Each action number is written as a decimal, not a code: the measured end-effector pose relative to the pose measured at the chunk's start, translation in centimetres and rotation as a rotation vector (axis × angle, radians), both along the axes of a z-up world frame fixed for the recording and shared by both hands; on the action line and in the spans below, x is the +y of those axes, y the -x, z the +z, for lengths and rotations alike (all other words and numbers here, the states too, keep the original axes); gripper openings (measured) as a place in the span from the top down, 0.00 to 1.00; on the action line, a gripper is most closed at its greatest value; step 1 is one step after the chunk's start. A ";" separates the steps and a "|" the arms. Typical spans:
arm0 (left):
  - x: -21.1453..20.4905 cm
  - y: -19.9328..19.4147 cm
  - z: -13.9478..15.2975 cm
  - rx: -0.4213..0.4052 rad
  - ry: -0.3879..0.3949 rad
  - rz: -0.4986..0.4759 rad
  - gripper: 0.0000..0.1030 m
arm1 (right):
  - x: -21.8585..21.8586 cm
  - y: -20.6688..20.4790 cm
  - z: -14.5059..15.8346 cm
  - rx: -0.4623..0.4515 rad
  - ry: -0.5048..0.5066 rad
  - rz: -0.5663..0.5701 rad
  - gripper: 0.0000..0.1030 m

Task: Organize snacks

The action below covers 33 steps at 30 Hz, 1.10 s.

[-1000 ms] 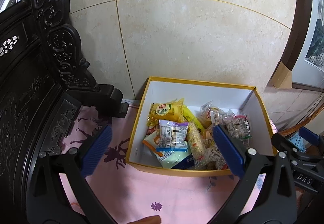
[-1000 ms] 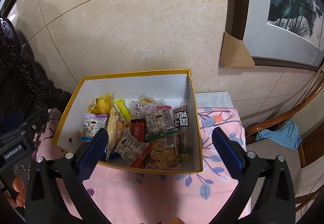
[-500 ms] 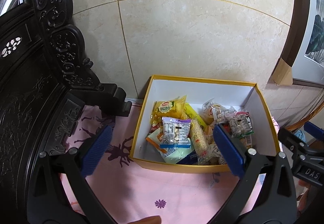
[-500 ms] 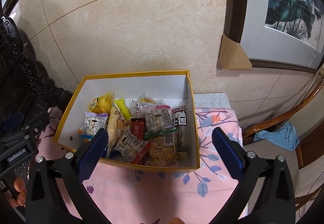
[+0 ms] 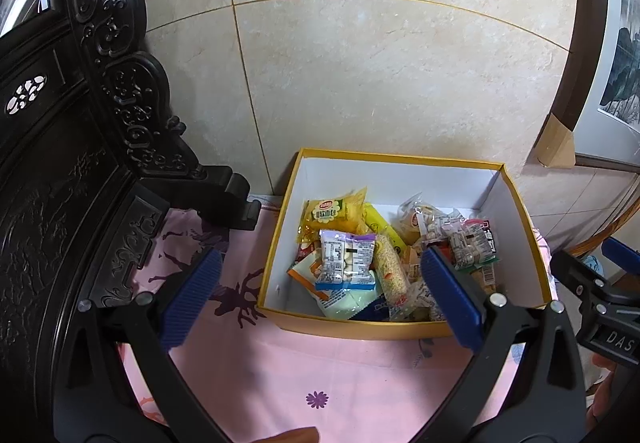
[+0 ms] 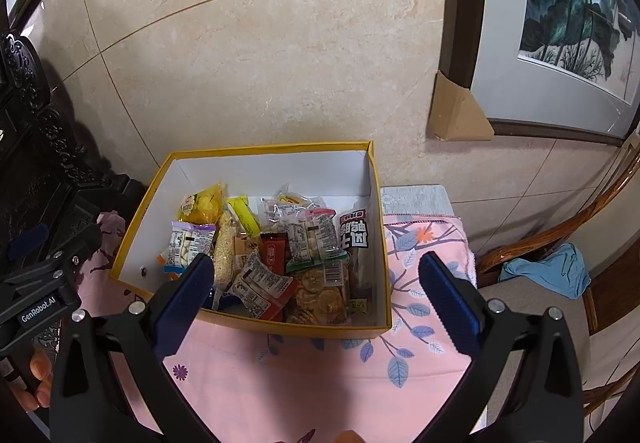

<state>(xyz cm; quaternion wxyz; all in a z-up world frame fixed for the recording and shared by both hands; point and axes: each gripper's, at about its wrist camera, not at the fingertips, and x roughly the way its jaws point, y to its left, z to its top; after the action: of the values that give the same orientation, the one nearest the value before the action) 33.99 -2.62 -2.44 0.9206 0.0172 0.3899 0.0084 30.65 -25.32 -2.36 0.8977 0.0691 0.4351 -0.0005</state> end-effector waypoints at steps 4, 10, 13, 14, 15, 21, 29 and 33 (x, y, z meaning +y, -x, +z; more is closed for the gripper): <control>0.0 0.0 0.0 0.000 0.000 0.001 0.02 | 0.0 -0.1 0.0 0.000 -0.001 0.000 0.01; -0.1 0.0 0.0 0.001 0.000 0.000 0.02 | 0.0 -0.1 0.0 -0.002 -0.004 0.001 0.01; -0.1 -0.1 0.0 0.001 -0.001 0.001 0.02 | 0.0 -0.1 0.0 -0.001 -0.003 0.003 0.01; -0.1 -0.1 0.0 0.001 0.000 0.001 0.02 | 0.1 -0.2 0.0 -0.001 -0.003 0.003 0.01; -0.1 -0.1 0.0 0.001 0.000 0.000 0.02 | 0.1 -0.2 0.0 -0.001 -0.002 0.003 0.01; -0.2 -0.2 -0.1 0.003 0.000 0.001 0.02 | 0.1 -0.2 0.0 -0.002 -0.001 0.002 0.01; -0.3 -0.2 -0.3 0.006 -0.003 -0.001 0.02 | 0.1 -0.1 0.0 -0.002 -0.003 0.002 0.01; -0.3 -0.3 -0.4 0.006 -0.004 -0.002 0.02 | 0.1 -0.2 0.0 0.000 -0.004 0.001 0.01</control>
<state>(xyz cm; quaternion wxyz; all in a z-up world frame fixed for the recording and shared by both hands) 34.28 -2.95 -2.79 0.9195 0.0194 0.3926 0.0082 30.81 -25.17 -2.36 0.8975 0.0705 0.4353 0.0007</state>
